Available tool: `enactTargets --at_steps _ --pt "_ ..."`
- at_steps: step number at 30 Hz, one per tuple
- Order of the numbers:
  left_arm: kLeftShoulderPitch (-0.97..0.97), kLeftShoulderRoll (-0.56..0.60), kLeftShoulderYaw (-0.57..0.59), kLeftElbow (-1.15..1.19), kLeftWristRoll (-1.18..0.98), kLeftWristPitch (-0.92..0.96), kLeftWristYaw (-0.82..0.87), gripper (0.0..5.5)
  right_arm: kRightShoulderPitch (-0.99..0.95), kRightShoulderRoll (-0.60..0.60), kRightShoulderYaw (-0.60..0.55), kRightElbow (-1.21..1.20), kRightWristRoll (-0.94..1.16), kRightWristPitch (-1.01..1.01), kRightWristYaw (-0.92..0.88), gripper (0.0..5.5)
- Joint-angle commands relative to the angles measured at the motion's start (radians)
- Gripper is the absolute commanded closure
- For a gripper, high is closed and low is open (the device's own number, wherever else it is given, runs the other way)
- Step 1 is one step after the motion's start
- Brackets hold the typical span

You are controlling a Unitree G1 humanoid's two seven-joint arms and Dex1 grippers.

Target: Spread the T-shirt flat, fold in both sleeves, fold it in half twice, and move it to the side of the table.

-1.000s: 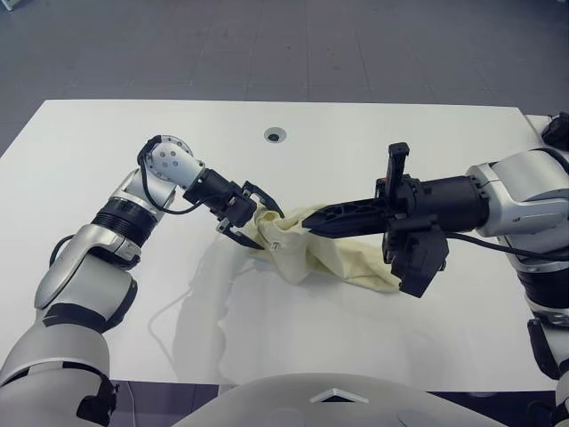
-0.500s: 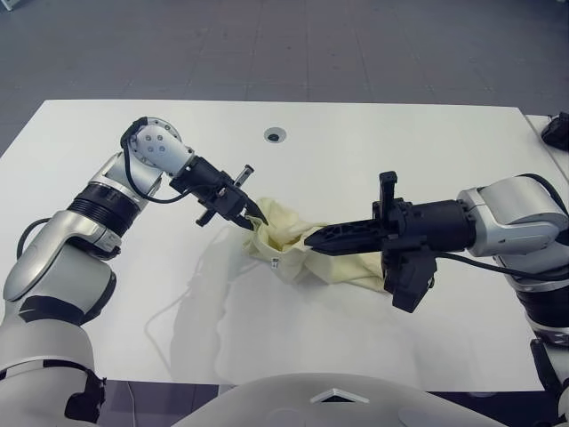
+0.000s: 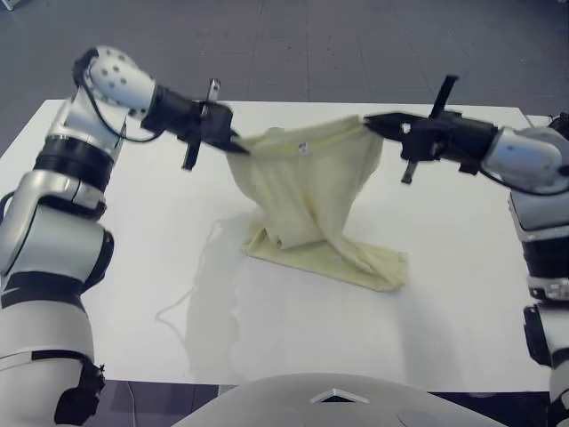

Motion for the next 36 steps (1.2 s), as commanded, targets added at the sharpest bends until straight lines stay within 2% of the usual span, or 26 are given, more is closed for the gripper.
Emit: enactTargets --at_steps 1,7,14,17,22,25,27,29,32,34,36 --pt "-0.170 -0.120 -0.013 0.231 0.213 0.055 0.299 5.48 -0.275 0.092 0.082 0.390 -0.158 -0.076 -0.112 5.50" --pt "-0.262 -0.181 -0.054 0.363 0.416 0.090 0.578 5.48 -0.618 0.196 0.230 0.874 -0.424 -0.140 -0.457 5.50" --pt "-0.350 -0.191 -0.078 0.419 0.618 0.121 0.942 5.48 -0.805 0.214 0.323 1.084 -0.585 -0.080 -0.754 5.50" --pt "-0.370 -0.190 -0.067 0.425 0.661 0.101 1.011 5.48 -0.827 0.207 0.332 1.103 -0.606 -0.083 -0.795 5.50" --pt "-0.305 -0.178 -0.056 0.414 0.688 -0.037 0.948 5.48 -0.764 0.141 0.311 1.063 -0.568 -0.231 -0.701 5.50" --pt "-0.196 -0.098 -0.020 0.353 0.634 -0.226 0.776 5.48 -0.554 0.037 0.254 0.842 -0.358 -0.428 -0.395 5.50" --pt "-0.070 -0.005 -0.001 0.253 0.580 -0.348 0.633 5.48 -0.307 -0.073 0.246 0.486 -0.123 -0.375 -0.180 5.50" --pt "0.158 0.130 0.012 -0.010 0.457 -0.377 0.482 5.48 -0.035 -0.220 0.257 0.086 0.098 -0.224 -0.044 5.50" --pt "0.608 0.385 0.001 -0.633 0.216 -0.194 0.382 5.48 0.266 -0.461 0.280 -0.358 0.350 -0.027 0.042 5.50" --pt "0.788 0.495 0.000 -0.922 0.144 -0.094 0.388 5.48 0.361 -0.563 0.259 -0.507 0.446 0.062 0.090 5.50" --pt "0.892 0.549 0.014 -1.111 0.120 -0.029 0.398 5.48 0.403 -0.620 0.235 -0.588 0.496 0.120 0.146 5.50"
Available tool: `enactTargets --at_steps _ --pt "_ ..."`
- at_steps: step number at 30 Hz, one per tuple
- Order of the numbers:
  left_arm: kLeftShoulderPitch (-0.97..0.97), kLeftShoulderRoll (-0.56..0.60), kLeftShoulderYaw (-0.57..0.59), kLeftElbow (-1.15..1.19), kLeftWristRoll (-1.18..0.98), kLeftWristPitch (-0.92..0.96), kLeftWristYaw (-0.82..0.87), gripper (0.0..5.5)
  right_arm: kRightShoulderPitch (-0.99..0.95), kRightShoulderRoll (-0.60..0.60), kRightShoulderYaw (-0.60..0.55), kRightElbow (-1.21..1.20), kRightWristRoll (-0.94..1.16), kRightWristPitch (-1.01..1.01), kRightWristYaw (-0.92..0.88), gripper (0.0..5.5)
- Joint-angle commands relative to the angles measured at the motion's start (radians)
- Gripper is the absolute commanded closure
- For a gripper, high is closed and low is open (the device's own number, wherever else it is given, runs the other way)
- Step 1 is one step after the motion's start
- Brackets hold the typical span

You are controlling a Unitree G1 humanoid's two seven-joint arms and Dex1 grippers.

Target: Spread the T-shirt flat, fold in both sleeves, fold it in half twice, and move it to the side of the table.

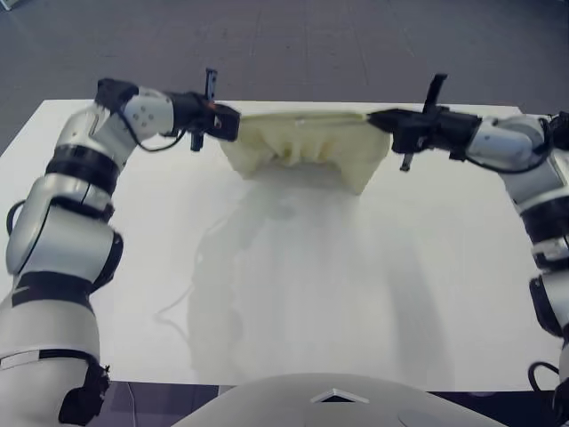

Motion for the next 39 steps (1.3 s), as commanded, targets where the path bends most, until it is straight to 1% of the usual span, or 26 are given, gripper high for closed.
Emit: enactTargets --at_steps 1,3,5,11,15,16,17,18,20,22,24,26,28,29,30,32,33,34,36,39 --pt "0.669 0.489 0.018 -1.043 -0.306 0.282 -0.176 5.48 0.422 -0.501 -0.030 -0.810 0.488 0.388 0.316 5.50" --pt "0.770 0.525 0.037 -1.181 -0.324 0.342 -0.178 5.48 0.486 -0.525 -0.035 -0.867 0.492 0.424 0.344 5.50" --pt "0.850 0.555 0.057 -1.270 -0.322 0.380 -0.183 5.48 0.557 -0.537 -0.030 -0.898 0.455 0.430 0.353 5.50" --pt "1.031 0.577 0.105 -1.359 -0.224 0.446 -0.178 5.48 0.749 -0.470 -0.027 -0.943 0.299 0.465 0.280 5.50" --pt "1.149 0.608 0.168 -1.481 -0.247 0.544 -0.183 5.48 0.882 -0.482 -0.073 -1.055 0.325 0.554 0.250 5.50" --pt "1.176 0.615 0.189 -1.504 -0.252 0.563 -0.187 5.22 0.908 -0.482 -0.096 -1.078 0.329 0.570 0.245 5.50" --pt "1.199 0.618 0.213 -1.519 -0.261 0.579 -0.187 5.06 0.927 -0.473 -0.126 -1.094 0.314 0.576 0.231 5.21" --pt "1.216 0.619 0.243 -1.525 -0.278 0.584 -0.188 4.87 0.939 -0.473 -0.156 -1.110 0.312 0.603 0.226 5.10" --pt "1.252 0.616 0.330 -1.537 -0.373 0.609 -0.199 4.57 0.955 -0.483 -0.244 -1.145 0.393 0.686 0.235 4.81" --pt "1.302 0.600 0.472 -1.557 -0.582 0.679 -0.232 4.28 0.977 -0.508 -0.369 -1.190 0.569 0.791 0.290 4.54" --pt "1.295 0.584 0.629 -1.552 -0.784 0.758 -0.279 3.88 0.953 -0.515 -0.477 -1.201 0.765 0.894 0.335 4.15" --pt "1.251 0.583 0.744 -1.528 -0.939 0.837 -0.319 3.60 0.863 -0.497 -0.524 -1.158 0.899 0.967 0.339 3.88" --pt "1.187 0.577 0.771 -1.488 -0.986 0.887 -0.313 3.25 0.738 -0.444 -0.496 -1.088 0.908 1.004 0.308 3.55" --pt "1.166 0.573 0.768 -1.469 -0.969 0.892 -0.313 3.08 0.666 -0.401 -0.454 -1.047 0.871 1.022 0.281 3.38" --pt "1.136 0.565 0.740 -1.439 -0.918 0.905 -0.289 2.98 0.570 -0.327 -0.383 -0.982 0.769 1.016 0.234 3.28" --pt "1.109 0.548 0.655 -1.369 -0.738 0.860 -0.256 2.61 0.393 -0.165 -0.229 -0.820 0.534 0.997 0.120 2.93" --pt "1.115 0.535 0.615 -1.342 -0.665 0.837 -0.243 2.52 0.323 -0.086 -0.166 -0.735 0.431 0.969 0.076 2.85" --pt "1.132 0.526 0.585 -1.324 -0.607 0.811 -0.238 2.27 0.270 -0.019 -0.123 -0.660 0.359 0.952 0.033 2.60" --pt "1.183 0.515 0.533 -1.290 -0.488 0.750 -0.227 1.98 0.171 0.104 -0.044 -0.487 0.220 0.881 -0.021 2.33" --pt "1.218 0.496 0.491 -1.237 -0.382 0.696 -0.212 1.46 0.038 0.255 0.031 -0.179 0.050 0.769 -0.122 1.83"
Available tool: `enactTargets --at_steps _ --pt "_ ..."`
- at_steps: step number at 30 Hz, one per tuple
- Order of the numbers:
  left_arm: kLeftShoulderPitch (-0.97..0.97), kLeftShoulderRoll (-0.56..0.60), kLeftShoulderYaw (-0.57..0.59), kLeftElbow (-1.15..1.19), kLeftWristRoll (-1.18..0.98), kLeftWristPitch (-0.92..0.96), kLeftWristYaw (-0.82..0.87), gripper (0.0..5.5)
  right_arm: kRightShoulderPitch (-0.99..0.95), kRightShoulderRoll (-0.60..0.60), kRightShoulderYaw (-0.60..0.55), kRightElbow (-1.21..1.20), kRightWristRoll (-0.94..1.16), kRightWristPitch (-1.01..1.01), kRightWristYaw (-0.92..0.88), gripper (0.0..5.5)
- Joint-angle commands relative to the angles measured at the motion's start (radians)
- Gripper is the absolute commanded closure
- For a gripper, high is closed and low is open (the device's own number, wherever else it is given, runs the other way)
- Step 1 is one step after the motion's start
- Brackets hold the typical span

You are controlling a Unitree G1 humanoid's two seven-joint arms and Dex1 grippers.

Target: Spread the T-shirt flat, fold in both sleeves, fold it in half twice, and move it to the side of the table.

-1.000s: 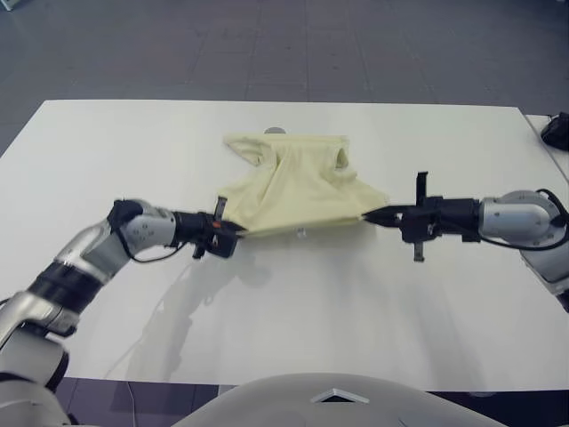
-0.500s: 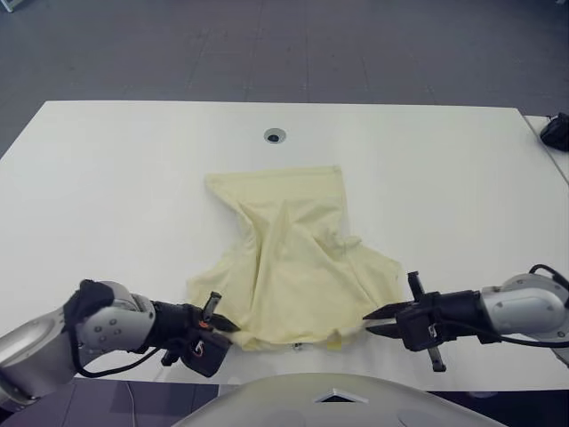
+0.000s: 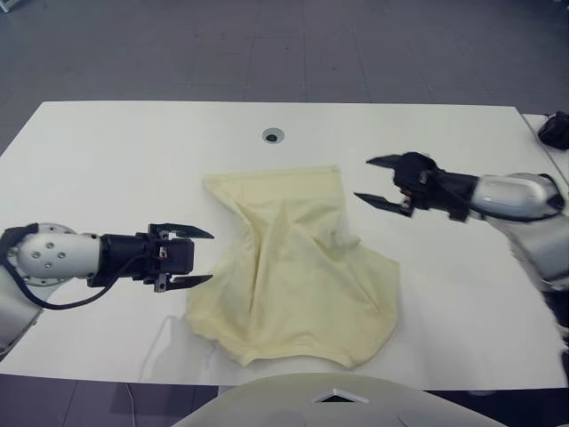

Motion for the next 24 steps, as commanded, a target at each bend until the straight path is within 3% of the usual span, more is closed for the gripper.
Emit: enactTargets --at_steps 1,7,10,16,24 --pt "0.044 -0.040 -0.090 0.097 0.196 -0.102 0.027 1.25 -0.226 0.238 0.133 0.473 -0.273 -0.179 -0.152 1.63" --pt "-0.049 -0.099 -0.118 0.226 0.273 -0.152 0.031 0.21 -0.371 0.383 0.201 0.976 -0.472 -0.376 -0.297 0.63" --pt "-0.072 -0.104 -0.127 0.292 0.308 -0.193 0.025 0.10 -0.417 0.423 0.229 1.141 -0.543 -0.442 -0.338 0.12" --pt "-0.122 -0.161 -0.153 0.349 0.318 -0.230 0.009 0.10 -0.500 0.436 0.248 1.383 -0.665 -0.488 -0.445 0.11" --pt "-0.358 -0.297 -0.148 0.440 0.365 -0.253 0.084 0.10 -0.526 0.355 0.242 1.482 -0.767 -0.418 -0.574 0.11"
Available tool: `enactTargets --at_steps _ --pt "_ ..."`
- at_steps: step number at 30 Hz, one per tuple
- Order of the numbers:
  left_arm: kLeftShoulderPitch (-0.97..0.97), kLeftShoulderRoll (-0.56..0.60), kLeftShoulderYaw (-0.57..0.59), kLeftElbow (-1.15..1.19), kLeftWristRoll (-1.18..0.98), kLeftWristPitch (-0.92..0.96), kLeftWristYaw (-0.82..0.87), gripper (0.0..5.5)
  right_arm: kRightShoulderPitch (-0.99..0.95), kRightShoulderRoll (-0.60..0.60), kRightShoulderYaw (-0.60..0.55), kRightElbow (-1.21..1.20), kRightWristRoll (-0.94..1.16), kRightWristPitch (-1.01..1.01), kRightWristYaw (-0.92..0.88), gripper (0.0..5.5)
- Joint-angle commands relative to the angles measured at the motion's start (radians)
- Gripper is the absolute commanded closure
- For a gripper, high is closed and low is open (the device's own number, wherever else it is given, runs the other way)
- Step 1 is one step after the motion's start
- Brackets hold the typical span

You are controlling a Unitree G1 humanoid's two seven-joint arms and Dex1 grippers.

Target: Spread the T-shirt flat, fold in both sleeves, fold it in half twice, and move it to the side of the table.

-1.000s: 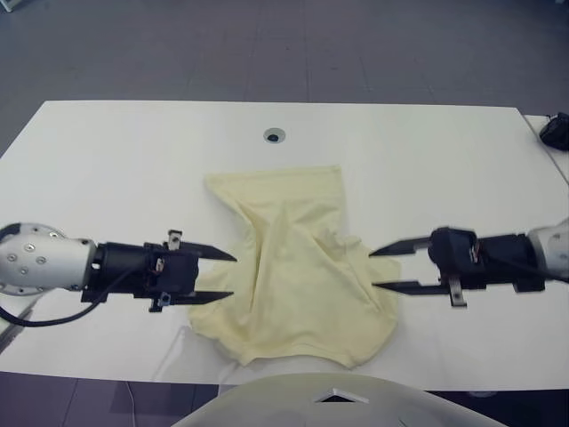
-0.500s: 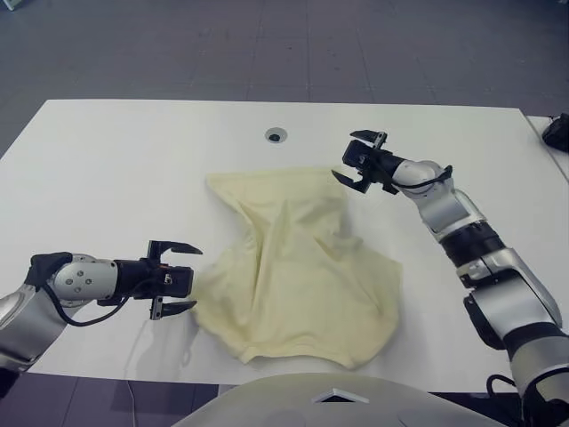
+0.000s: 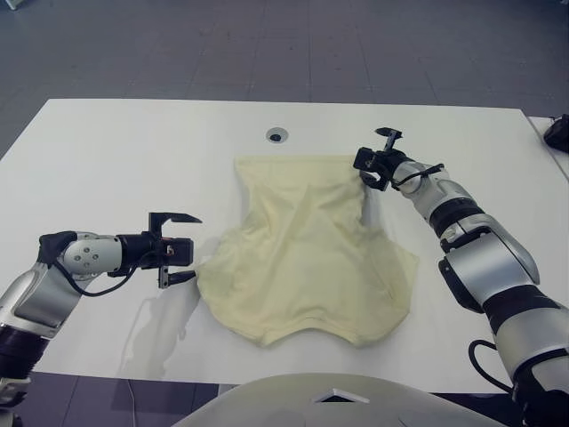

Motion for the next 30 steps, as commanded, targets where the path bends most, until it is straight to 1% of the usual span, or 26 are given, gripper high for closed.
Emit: enactTargets --at_steps 1,3,7,11,12,14,15,16,18,20,22,26,28,30 --pt "-0.135 -0.055 -0.017 0.045 0.059 -0.004 0.031 0.10 0.000 -0.068 0.000 0.049 -0.050 0.062 -0.043 0.11" --pt "-0.184 -0.087 -0.030 0.061 0.087 0.002 0.049 0.10 -0.002 -0.079 -0.005 0.050 -0.064 0.049 -0.063 0.11" --pt "-0.251 -0.212 -0.083 0.053 0.080 0.044 0.067 0.10 -0.012 -0.080 -0.033 0.044 -0.060 -0.027 -0.127 0.11" --pt "-0.266 -0.325 -0.153 0.059 0.095 0.063 0.083 0.10 -0.043 -0.094 -0.173 0.011 0.055 -0.138 -0.173 0.11" --pt "-0.268 -0.339 -0.162 0.067 0.107 0.060 0.091 0.10 -0.049 -0.100 -0.199 -0.004 0.077 -0.158 -0.161 0.11" --pt "-0.321 -0.389 -0.177 0.122 0.131 0.057 0.122 0.10 -0.017 -0.142 -0.256 -0.087 0.139 -0.186 -0.066 0.11" --pt "-0.360 -0.419 -0.182 0.160 0.139 0.054 0.139 0.10 0.031 -0.175 -0.279 -0.167 0.170 -0.189 -0.002 0.11" --pt "-0.404 -0.449 -0.188 0.203 0.146 0.044 0.155 0.10 0.113 -0.214 -0.316 -0.310 0.222 -0.161 0.068 0.11" --pt "-0.493 -0.513 -0.190 0.305 0.152 0.023 0.195 0.10 0.365 -0.309 -0.403 -0.748 0.348 -0.022 0.216 0.11" --pt "-0.561 -0.566 -0.188 0.411 0.155 -0.001 0.241 0.10 0.622 -0.387 -0.489 -1.152 0.449 0.126 0.322 0.11" --pt "-0.614 -0.616 -0.181 0.516 0.154 -0.019 0.291 0.10 0.833 -0.424 -0.568 -1.420 0.501 0.236 0.376 0.11" --pt "-0.705 -0.666 -0.188 0.763 0.200 -0.087 0.412 0.10 1.097 -0.437 -0.652 -1.703 0.532 0.321 0.443 0.11" --pt "-0.749 -0.677 -0.207 0.894 0.231 -0.137 0.461 0.10 1.190 -0.438 -0.675 -1.765 0.513 0.331 0.471 0.11" --pt "-0.776 -0.684 -0.219 0.987 0.243 -0.171 0.484 0.10 1.239 -0.438 -0.682 -1.776 0.488 0.328 0.488 0.11"
